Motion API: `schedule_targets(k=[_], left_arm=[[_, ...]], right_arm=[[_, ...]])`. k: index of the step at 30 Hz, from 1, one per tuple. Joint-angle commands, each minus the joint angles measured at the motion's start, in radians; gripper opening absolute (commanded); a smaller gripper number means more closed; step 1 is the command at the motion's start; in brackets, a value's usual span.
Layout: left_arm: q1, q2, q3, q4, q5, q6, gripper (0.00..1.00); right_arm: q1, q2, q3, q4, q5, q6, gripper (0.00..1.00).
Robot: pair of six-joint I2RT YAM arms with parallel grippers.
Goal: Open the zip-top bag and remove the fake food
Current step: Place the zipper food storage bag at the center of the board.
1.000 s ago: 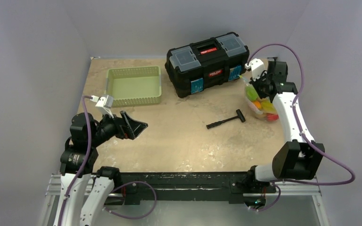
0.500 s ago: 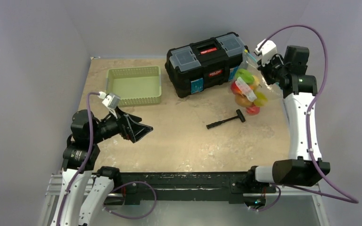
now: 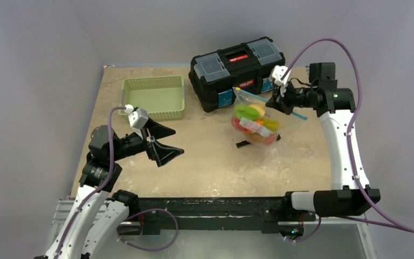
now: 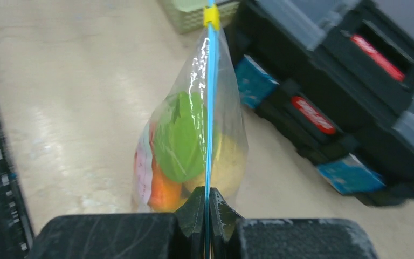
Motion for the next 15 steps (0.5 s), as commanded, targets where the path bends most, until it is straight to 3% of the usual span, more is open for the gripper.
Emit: schedule_targets(k=[1, 8, 15], left_arm=[[-0.052, 0.002, -0.047, 0.134, -0.012, 0.029, 1.00], [-0.226, -0.033, -0.204, 0.289, -0.152, -0.029, 0.98], [-0.371, 0.066, -0.248, 0.374, -0.272, 0.031, 0.94]], right_arm=[[0.071, -0.053, -0.085, -0.052, -0.192, -0.078, 0.00], [0.106, -0.069, -0.237, -0.011, -0.293, -0.075, 0.00], [0.149, -0.096, -0.395, 0.041, -0.315, -0.119, 0.00]])
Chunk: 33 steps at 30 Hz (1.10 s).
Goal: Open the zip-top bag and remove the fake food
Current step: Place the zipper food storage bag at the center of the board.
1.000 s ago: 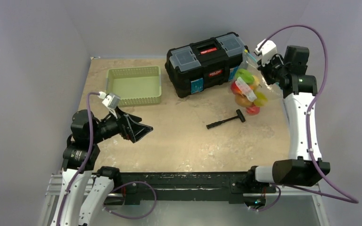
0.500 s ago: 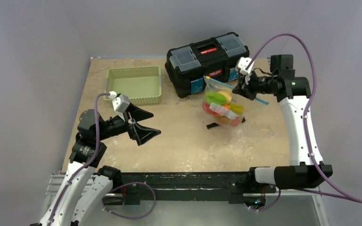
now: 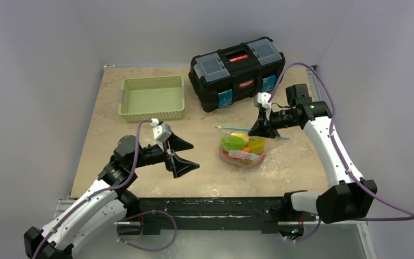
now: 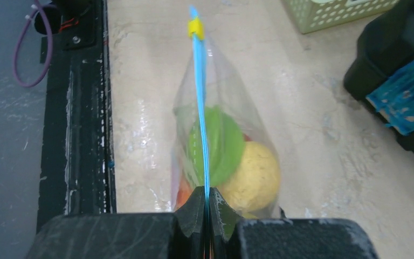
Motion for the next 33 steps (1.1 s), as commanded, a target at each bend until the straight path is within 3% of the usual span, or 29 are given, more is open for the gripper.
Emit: schedule_targets(k=[1, 7, 15, 24, 33], left_arm=[[-0.070, 0.062, -0.003, 0.123, -0.111, 0.055, 0.94], [-0.139, 0.076, -0.046, 0.149, -0.223, 0.118, 0.93], [-0.167, 0.076, -0.115, 0.266, -0.250, 0.142, 0.94], [-0.172, 0.082, -0.221, 0.452, -0.328, 0.118, 0.96], [-0.171, 0.089, -0.309, 0.622, -0.429, -0.020, 1.00]], right_arm=[[0.025, -0.056, -0.069, 0.063, -0.086, -0.056, 0.00], [0.047, -0.093, -0.108, 0.015, -0.144, -0.134, 0.00], [0.076, -0.077, -0.122, 0.027, -0.155, -0.136, 0.00], [0.079, -0.073, -0.190, 0.112, -0.134, -0.089, 0.00], [0.079, -0.082, -0.203, 0.118, -0.131, -0.092, 0.00]])
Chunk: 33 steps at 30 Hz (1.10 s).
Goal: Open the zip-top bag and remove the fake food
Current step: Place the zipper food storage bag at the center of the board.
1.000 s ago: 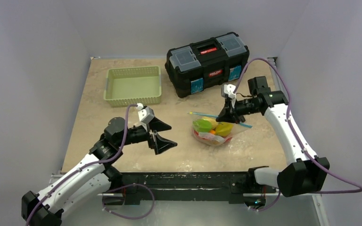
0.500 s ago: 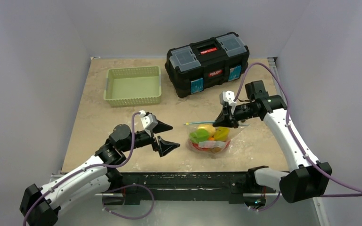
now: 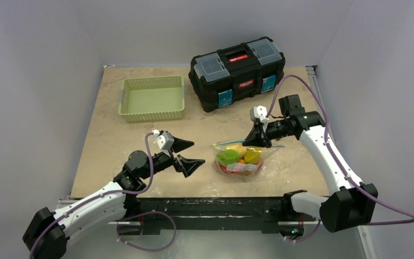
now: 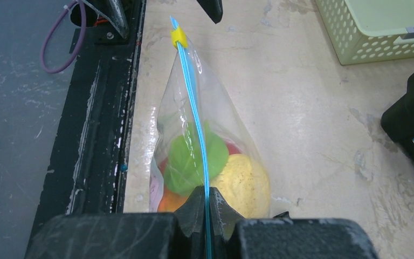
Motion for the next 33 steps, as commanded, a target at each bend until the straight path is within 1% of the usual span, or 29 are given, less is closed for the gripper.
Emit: schedule_targets(k=[1, 7, 11, 14, 18, 21, 27, 30, 33], left_arm=[[-0.003, 0.003, -0.040, 0.165, -0.039, -0.062, 1.00], [-0.003, 0.048, -0.021, 0.157, 0.019, -0.028, 1.00], [-0.003, 0.103, -0.022, 0.216, 0.064, 0.046, 1.00], [-0.002, 0.151, -0.007, 0.249, 0.102, 0.107, 1.00], [-0.004, 0.250, 0.033, 0.298, 0.177, 0.128, 0.99], [-0.005, 0.336, 0.042, 0.397, 0.208, 0.135, 0.98], [-0.006, 0.531, 0.071, 0.656, 0.227, 0.139, 0.98], [-0.005, 0.616, 0.105, 0.766, 0.248, 0.100, 0.95], [-0.009, 0.682, 0.124, 0.876, 0.269, 0.054, 0.89]], right_arm=[[0.004, -0.014, -0.017, 0.027, -0.028, 0.003, 0.00], [0.004, -0.023, -0.024, 0.031, -0.027, 0.007, 0.00], [0.003, -0.026, -0.029, 0.033, -0.033, 0.008, 0.00], [0.004, -0.024, -0.032, 0.027, -0.039, -0.002, 0.02], [0.004, -0.021, -0.032, 0.024, -0.035, -0.009, 0.00], [0.004, -0.019, -0.032, 0.024, -0.035, -0.010, 0.00], [0.004, -0.018, -0.032, 0.018, -0.047, -0.018, 0.00], [0.004, -0.021, -0.035, 0.014, -0.046, -0.021, 0.00], [0.004, -0.026, -0.038, 0.016, -0.043, -0.021, 0.00]])
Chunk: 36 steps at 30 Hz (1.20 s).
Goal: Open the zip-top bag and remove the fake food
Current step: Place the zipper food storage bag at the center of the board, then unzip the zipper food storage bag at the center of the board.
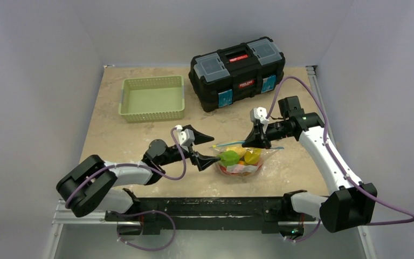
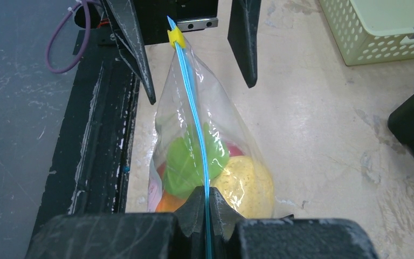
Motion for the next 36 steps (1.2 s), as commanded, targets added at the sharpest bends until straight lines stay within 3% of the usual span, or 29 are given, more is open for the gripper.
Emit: schedule_targets(k=[1, 11, 30, 36], left_arm=[[-0.009, 0.069, 0.063, 0.283, 0.066, -0.049, 0.87], [-0.014, 0.107, 0.079, 0.235, 0.106, -0.089, 0.50], [-0.014, 0.104, 0.038, 0.133, 0.059, -0.009, 0.43], [-0.014, 0.085, 0.043, 0.101, 0.043, 0.002, 0.26]], right_arm=[[0.004, -0.023, -0.008, -0.005, -0.026, -0.018, 0.00], [0.004, -0.025, 0.002, -0.011, -0.029, -0.015, 0.00], [0.001, -0.028, 0.012, -0.021, -0.045, -0.007, 0.00], [0.002, -0.029, 0.013, -0.023, -0.044, -0.005, 0.00]])
